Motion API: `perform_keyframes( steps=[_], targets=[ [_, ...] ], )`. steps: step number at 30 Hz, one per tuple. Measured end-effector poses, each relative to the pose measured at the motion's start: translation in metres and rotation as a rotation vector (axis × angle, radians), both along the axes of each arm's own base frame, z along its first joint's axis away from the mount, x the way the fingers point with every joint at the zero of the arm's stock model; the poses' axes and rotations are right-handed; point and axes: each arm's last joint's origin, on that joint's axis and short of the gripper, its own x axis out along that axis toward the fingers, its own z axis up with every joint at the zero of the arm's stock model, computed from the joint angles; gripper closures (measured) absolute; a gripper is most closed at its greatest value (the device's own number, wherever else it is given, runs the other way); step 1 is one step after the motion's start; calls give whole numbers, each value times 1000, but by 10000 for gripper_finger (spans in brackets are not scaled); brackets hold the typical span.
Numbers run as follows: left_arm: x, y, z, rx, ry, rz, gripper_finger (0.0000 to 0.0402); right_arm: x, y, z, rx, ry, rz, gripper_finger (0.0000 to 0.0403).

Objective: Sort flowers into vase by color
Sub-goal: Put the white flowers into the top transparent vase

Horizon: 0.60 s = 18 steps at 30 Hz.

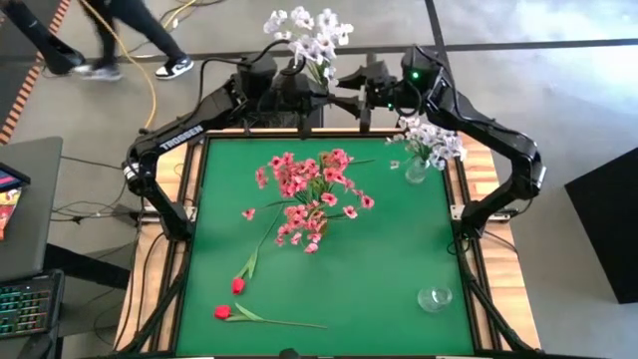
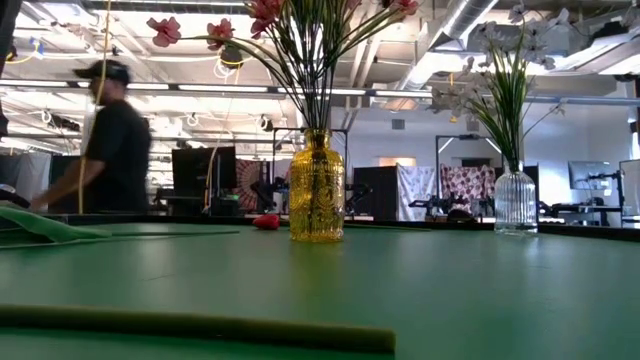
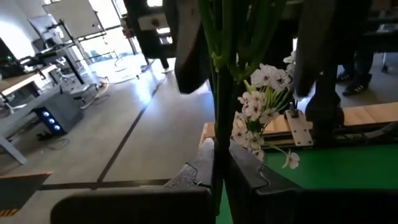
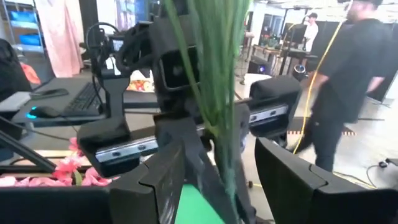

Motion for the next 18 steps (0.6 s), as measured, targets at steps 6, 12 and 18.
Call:
perform_keyframes(
  steps=[6,12,18],
  targets=[
    [0,0,-1,-2,5,-3,401,11,-5,-9,9,12,5,193],
    [0,0,-3,-9,28,-3,401,15,-6,-11,8,17,8,229],
    [-1,0,-4,-14,36,-1,401,15,-6,-11,-9,12,6,287]
  ],
)
